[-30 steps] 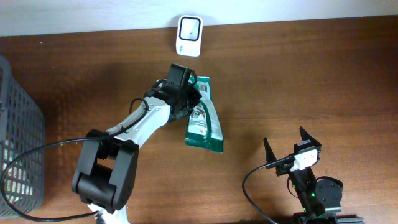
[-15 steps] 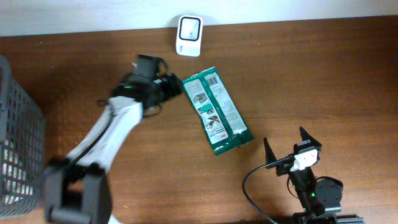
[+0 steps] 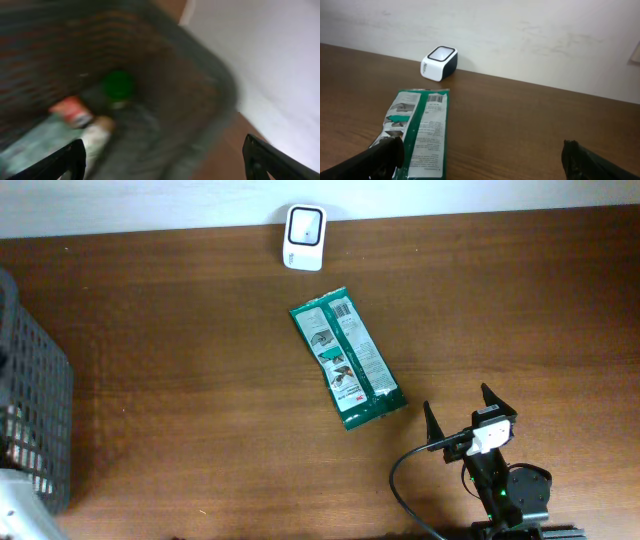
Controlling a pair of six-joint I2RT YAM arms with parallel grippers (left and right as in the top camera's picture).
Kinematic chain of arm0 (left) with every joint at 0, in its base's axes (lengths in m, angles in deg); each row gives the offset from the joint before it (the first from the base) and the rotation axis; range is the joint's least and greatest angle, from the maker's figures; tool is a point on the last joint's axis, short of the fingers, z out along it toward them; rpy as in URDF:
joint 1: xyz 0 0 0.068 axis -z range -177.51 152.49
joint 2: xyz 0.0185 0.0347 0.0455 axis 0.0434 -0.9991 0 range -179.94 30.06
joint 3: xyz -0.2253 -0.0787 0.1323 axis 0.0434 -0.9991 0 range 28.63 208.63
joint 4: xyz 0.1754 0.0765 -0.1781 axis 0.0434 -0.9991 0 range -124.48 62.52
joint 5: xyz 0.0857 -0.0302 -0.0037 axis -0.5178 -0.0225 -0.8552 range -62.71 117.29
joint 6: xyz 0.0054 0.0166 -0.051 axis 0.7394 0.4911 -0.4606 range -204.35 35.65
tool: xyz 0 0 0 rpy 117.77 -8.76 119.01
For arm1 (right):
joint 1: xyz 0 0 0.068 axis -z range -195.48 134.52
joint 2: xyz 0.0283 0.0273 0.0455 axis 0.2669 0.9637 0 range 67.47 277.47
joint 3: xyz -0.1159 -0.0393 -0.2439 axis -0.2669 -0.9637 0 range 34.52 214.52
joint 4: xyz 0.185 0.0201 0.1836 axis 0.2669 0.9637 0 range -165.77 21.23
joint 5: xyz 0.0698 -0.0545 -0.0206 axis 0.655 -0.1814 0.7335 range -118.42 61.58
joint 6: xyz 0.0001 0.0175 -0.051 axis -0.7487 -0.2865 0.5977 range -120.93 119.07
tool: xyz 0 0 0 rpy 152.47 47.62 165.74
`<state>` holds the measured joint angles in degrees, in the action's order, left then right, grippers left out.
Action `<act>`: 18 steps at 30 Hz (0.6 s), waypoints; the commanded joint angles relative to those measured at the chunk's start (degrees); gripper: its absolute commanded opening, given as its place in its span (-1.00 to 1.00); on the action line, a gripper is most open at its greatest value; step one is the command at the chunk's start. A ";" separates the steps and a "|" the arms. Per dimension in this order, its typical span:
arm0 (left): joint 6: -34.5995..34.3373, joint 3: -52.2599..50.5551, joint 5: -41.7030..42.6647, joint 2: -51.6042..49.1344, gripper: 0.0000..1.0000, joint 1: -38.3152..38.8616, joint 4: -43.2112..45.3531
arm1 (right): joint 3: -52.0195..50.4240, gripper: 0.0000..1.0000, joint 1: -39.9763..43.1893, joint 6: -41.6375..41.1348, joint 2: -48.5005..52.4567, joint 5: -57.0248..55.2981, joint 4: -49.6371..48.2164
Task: Scan the item barcode
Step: 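Carry the green packet out and drop it on the table center, then reach the left gripper into the basket and grasp the white tube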
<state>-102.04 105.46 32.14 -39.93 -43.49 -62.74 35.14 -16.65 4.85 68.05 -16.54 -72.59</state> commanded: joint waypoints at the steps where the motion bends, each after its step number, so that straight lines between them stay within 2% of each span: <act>1: 0.90 0.81 -11.76 -3.87 0.89 -3.67 -4.09 | -0.31 0.97 -0.42 -0.42 -0.37 0.52 0.28; 3: 1.62 0.61 -19.65 -8.24 0.90 -3.72 -6.58 | -0.31 0.97 -0.42 -0.42 -0.37 0.52 0.26; 6: 6.19 0.50 -19.91 -12.63 0.77 -3.69 -7.67 | -0.31 0.97 -0.42 -0.44 -0.37 0.52 0.28; 10: 14.56 0.46 -19.93 -18.67 0.77 -3.72 -8.20 | -0.31 0.97 -0.42 -0.44 -0.37 0.52 0.28; 13: 14.75 -0.37 -20.76 -22.91 0.85 -3.72 -8.98 | -0.31 0.97 -0.42 -0.44 -0.37 0.52 0.26; 18: 14.78 -2.56 -21.38 -29.75 0.82 -3.69 -9.40 | -0.31 0.97 -0.42 -0.44 -0.37 0.52 0.26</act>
<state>-88.36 104.76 11.79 -65.96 -47.25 -71.77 35.14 -16.65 4.85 68.05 -16.52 -72.59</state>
